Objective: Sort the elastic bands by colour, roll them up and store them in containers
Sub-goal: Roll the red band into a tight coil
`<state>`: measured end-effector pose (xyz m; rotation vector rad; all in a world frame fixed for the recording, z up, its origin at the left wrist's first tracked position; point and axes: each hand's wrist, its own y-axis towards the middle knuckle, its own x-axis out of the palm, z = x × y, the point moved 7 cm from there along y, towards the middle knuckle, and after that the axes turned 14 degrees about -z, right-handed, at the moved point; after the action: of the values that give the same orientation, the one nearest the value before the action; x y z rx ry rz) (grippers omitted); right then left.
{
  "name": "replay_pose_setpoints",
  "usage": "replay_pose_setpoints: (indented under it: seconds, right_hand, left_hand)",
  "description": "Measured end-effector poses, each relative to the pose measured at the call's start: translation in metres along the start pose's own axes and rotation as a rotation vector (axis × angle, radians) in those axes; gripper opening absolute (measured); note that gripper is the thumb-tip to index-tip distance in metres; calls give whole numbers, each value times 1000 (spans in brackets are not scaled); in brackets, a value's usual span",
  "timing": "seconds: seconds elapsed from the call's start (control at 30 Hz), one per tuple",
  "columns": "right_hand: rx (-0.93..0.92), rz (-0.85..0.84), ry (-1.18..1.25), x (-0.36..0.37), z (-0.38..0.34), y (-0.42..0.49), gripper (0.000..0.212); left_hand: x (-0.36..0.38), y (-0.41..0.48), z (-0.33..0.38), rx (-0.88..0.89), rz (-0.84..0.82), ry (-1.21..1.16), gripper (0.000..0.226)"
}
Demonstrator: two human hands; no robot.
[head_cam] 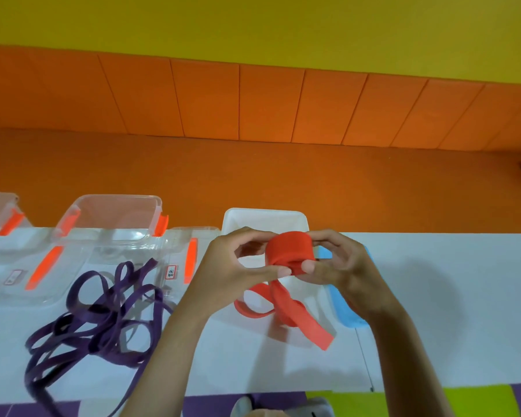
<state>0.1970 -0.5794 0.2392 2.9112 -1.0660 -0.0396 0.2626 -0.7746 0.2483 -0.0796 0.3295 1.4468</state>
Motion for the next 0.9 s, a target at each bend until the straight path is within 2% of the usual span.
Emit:
replay_pose_setpoints:
  seconds: [0.07, 0.23, 0.37, 0.5, 0.57, 0.63, 0.73, 0.9]
  right_hand:
    - [-2, -27, 52, 3, -3, 3, 52]
    - [63, 9, -216, -9, -23, 8, 45]
    - [-11, 34, -60, -9, -32, 10, 47]
    - [-21, 65, 129, -4, -25, 13, 41]
    - [2, 22, 179, 3, -20, 16, 36]
    - [36, -41, 137, 9, -17, 18, 37]
    - [99, -76, -31, 8, -16, 17, 56]
    - [59, -16, -84, 2, -26, 16, 55]
  left_hand:
    - [-3, 2, 5, 30, 28, -37, 50]
    - [-2, 3, 9, 40, 40, -87, 48]
    - [-2, 6, 13, 77, 70, -243, 57]
    - [-7, 7, 18, 121, 104, -331, 51]
    - [-11, 5, 18, 124, 157, -371, 49]
    - [-18, 3, 19, 113, 207, -338, 49]
    - [-19, 1, 20, 105, 166, -275, 51]
    - [-9, -2, 20, 129, 172, -311, 50]
